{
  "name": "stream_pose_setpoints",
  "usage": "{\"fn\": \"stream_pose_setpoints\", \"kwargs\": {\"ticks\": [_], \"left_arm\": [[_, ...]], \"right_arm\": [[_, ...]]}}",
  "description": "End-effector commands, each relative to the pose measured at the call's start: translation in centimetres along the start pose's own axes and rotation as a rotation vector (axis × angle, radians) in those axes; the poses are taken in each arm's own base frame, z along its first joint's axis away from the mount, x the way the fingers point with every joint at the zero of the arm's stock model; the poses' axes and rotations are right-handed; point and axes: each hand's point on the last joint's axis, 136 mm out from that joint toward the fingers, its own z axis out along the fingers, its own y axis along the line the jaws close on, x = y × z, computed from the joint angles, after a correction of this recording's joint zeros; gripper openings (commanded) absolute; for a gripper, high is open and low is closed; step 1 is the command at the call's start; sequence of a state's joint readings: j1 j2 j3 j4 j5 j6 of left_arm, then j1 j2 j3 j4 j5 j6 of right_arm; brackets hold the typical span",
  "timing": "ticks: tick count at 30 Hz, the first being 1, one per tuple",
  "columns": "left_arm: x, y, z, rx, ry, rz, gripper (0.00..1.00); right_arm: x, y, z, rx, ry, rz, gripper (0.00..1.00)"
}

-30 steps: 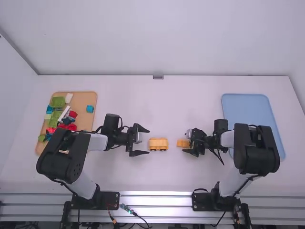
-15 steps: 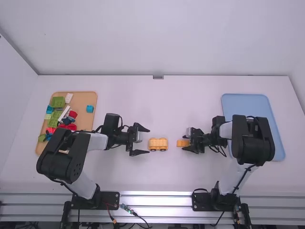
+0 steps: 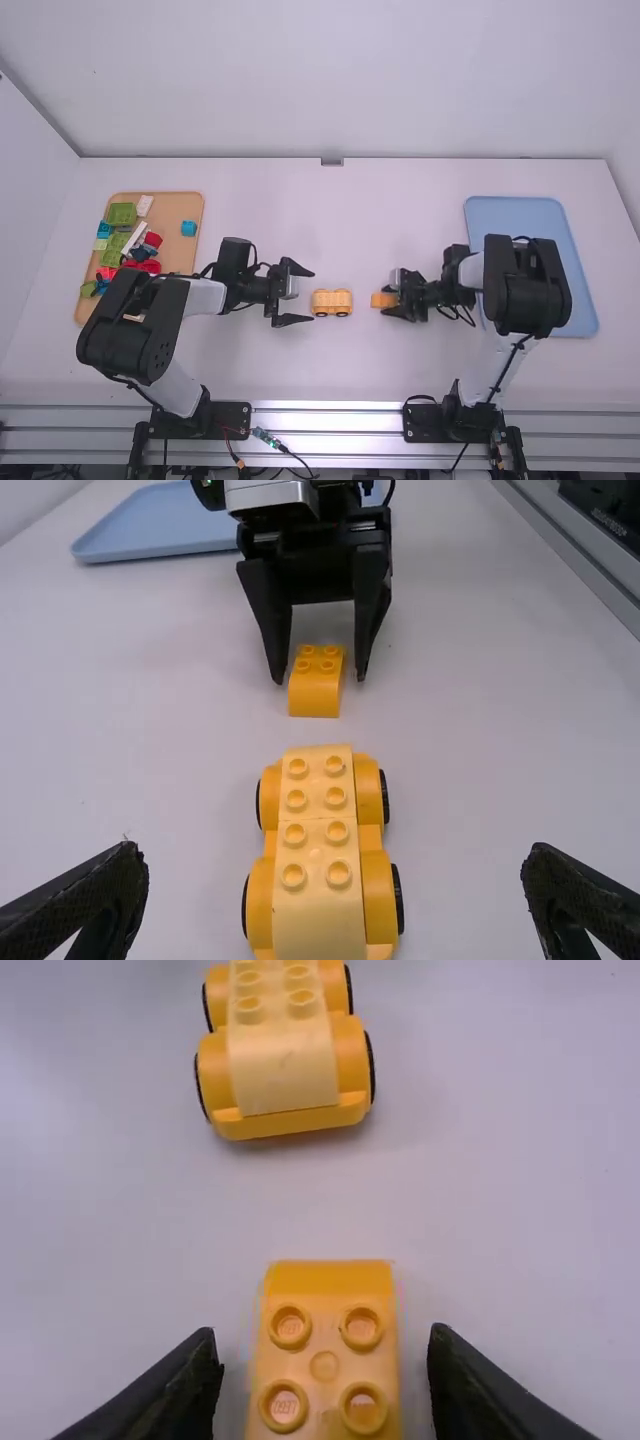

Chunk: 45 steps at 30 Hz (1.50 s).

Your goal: Assemble lego blocks to make yellow taxi

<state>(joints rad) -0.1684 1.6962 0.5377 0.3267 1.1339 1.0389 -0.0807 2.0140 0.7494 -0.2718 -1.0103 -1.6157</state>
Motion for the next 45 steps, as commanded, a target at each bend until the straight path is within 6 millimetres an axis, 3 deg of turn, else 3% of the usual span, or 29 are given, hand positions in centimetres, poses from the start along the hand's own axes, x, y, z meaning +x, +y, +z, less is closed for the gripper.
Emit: {"fn": "stream_pose_setpoints", "kwargs": {"ticks": [1,7,9,11,19,27,32,39,45], "left_arm": [[-0.5,-0.1,0.1,0.02,-0.031,-0.004,0.99],[-0.6,-0.2,0.2,0.024,-0.029,-0.001,0.99],[-0.6,-0.2,0.2,0.024,-0.029,-0.002,0.99],[-0.6,-0.2,0.2,0.024,-0.029,-0.001,0.99],[0.3,0.0,0.3,0.005,0.012,-0.008,0.99],[1.8,-0.4,2.3,0.046,0.015,-0.005,0.97],[2.6,0.6,4.2,0.046,-0.002,-0.072,0.99],[4.3,0.7,5.8,0.075,0.002,-0.127,0.99],[4.6,0.9,6.0,0.074,0.0,-0.153,0.99]], "right_arm": [[-0.1,-0.2,0.1,-0.005,-0.015,0.003,0.56],[0.1,-0.1,0.2,-0.004,-0.01,-0.003,0.48],[0.1,-0.1,0.2,-0.004,-0.01,-0.002,0.34],[0.1,-0.1,0.2,-0.005,-0.01,-0.003,0.29],[-0.2,0.1,0.1,-0.017,-0.016,0.014,0.18],[-2.0,0.6,-0.8,-0.087,-0.051,-0.011,0.15],[-3.3,0.5,-1.3,-0.11,-0.082,-0.02,0.18],[-3.8,-0.5,-1.5,-0.099,-0.086,0.031,0.06],[-4.0,-1.3,-1.7,-0.072,-0.07,0.026,0.06]]}}
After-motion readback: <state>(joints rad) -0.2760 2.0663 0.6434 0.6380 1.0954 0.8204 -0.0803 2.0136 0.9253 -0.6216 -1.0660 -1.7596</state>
